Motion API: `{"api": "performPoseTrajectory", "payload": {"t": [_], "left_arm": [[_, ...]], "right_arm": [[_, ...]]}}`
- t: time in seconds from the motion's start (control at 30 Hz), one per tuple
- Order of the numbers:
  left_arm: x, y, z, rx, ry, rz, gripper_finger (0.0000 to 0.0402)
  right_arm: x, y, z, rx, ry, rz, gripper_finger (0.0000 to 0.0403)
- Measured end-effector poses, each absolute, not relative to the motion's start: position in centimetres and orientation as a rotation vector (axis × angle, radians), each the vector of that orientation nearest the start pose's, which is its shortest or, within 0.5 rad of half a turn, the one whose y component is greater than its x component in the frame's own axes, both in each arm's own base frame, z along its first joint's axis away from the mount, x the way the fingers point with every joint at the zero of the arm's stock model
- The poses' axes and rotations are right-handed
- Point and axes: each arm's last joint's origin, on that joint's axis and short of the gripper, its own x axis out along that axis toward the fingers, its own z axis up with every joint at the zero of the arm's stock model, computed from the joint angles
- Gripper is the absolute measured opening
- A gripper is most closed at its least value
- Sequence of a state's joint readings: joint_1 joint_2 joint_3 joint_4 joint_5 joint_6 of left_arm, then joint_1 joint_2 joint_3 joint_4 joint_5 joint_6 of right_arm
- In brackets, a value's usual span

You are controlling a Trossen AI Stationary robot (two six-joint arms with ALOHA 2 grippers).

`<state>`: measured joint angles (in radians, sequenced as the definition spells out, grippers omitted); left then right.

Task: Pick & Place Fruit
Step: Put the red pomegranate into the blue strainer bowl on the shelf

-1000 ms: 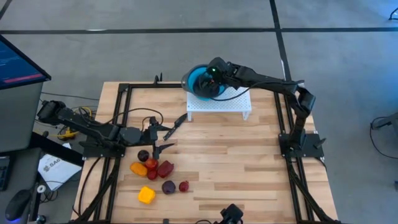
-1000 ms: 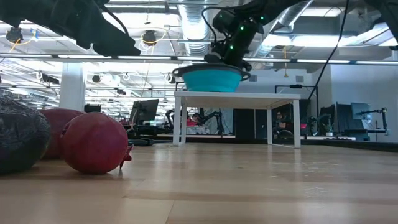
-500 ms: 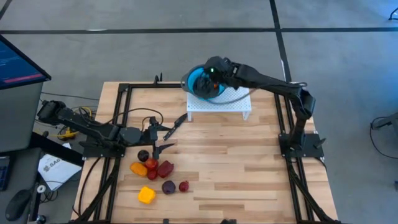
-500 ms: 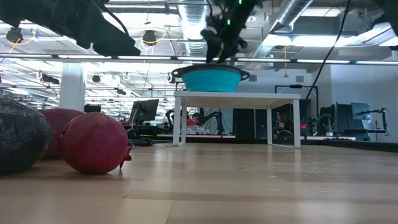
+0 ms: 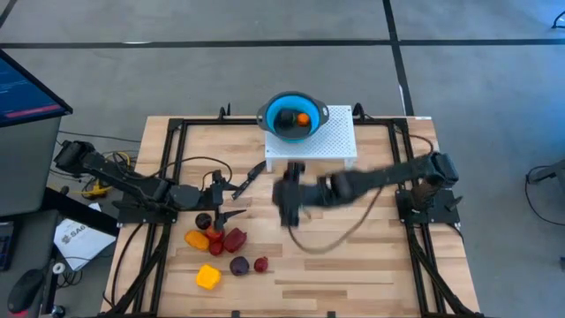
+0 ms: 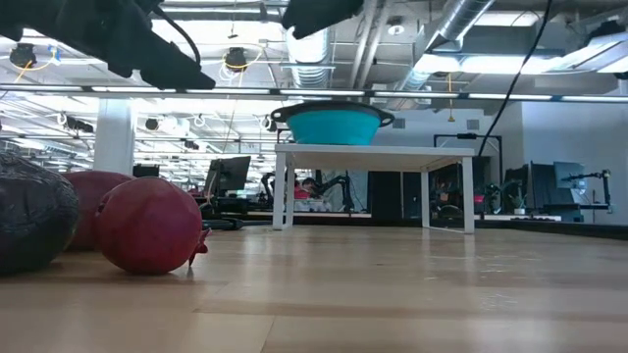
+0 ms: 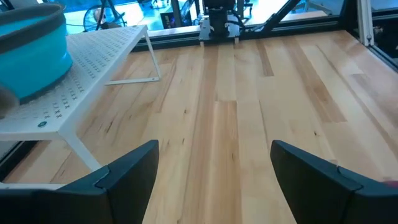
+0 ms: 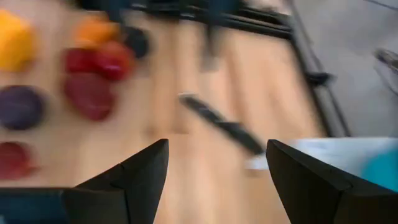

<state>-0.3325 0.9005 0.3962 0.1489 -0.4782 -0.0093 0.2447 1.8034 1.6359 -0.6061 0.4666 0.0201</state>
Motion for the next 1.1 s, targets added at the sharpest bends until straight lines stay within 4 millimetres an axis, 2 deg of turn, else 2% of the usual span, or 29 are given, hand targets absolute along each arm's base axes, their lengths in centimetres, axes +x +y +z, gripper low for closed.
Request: {"api": "performPoseTrajectory", "payload": {"t": [0.07, 0.17, 0.33, 0.5, 0.67, 0.8, 0.93, 1.1], "left_arm": [[18.1, -5.0, 21.2, 0.124, 0.325, 0.137, 0.0301], [18.0, -5.4, 21.2, 0.112, 0.322, 0.121, 0.0301], [17.9, -5.7, 21.2, 0.099, 0.32, 0.102, 0.0301], [17.9, -5.8, 21.2, 0.057, 0.314, 0.108, 0.0301], [17.9, -5.8, 21.3, 0.05, 0.308, 0.109, 0.0301], [17.9, -5.8, 21.3, 0.033, 0.303, 0.111, 0.0301], [17.9, -5.8, 21.4, 0.012, 0.301, 0.114, 0.0301], [17.9, -5.8, 21.3, 0.0, 0.3, 0.116, 0.0301]], "right_arm": [[38.8, 10.8, 29.7, -0.2, 0.682, -0.146, 0.0265], [38.7, 13.4, 27.1, -0.12, 0.617, 0.033, 0.0265], [39.3, 15.9, 23.3, -0.086, 0.57, 0.118, 0.0265], [41.1, 17.5, 19.2, -0.132, 0.65, 0.203, 0.0278], [42.8, 18.9, 17.5, -0.246, 0.652, 0.257, 0.0322], [44.0, 19.8, 16.1, -0.271, 0.667, 0.271, 0.0346], [44.7, 20.4, 14.5, -0.291, 0.695, 0.279, 0.0342], [45.1, 20.5, 12.3, -0.312, 0.728, 0.27, 0.0311]]}}
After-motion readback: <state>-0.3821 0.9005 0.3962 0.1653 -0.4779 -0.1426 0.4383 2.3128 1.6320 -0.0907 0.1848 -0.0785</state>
